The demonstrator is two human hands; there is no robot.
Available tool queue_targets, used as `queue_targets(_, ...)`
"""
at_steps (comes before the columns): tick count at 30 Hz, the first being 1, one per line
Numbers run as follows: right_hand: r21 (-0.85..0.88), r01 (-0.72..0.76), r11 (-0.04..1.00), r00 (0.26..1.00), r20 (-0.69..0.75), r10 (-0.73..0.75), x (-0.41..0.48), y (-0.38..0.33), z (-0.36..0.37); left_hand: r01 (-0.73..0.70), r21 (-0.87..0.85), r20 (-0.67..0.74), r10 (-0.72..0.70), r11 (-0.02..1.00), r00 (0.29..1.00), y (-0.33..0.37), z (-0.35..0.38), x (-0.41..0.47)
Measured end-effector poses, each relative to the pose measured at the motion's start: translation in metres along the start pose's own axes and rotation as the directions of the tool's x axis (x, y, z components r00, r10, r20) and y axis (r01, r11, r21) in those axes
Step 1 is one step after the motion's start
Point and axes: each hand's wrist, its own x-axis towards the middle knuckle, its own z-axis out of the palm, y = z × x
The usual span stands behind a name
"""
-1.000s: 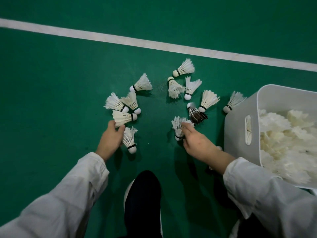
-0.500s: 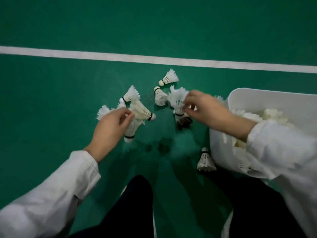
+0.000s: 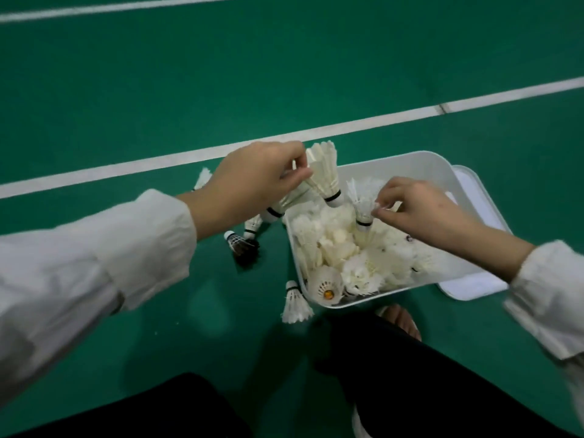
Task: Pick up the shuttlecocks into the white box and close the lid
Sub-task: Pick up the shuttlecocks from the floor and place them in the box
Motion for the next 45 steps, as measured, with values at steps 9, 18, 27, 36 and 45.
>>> queue_targets(9,0.154,-0.145,0.977,0.966,-0.193,0.173,0.005,0.056,0.022,0.174,-0.086,-0.073,-0.180,0.981,0.981,0.034,0.071,0.024)
queue_targets(18,-0.083,-0.170,0.982,0.972,0.151,0.181,0.009,0.046,0.062,0.217,-0.008,-0.024,-0.217,0.976,0.976,0.034,0.092,0.007)
queue_targets(27,0.098,0.170,0.981,0.980,-0.122,-0.157,-0.017,0.017,0.033,0.114,-0.035,0.008,-0.113,0.993,0.994,0.050,0.097,-0.003)
queue_targets(36,0.262,0.033,0.965,0.983,-0.184,0.017,-0.023,0.028,0.032,0.090,-0.224,0.008,-0.091,0.970,0.996,0.068,0.103,0.002)
queue_targets(45,0.326,-0.445,0.834,0.819,-0.228,0.526,-0.052,0.084,0.021,0.201,-0.172,0.306,-0.142,0.964,0.941,0.071,0.110,-0.004)
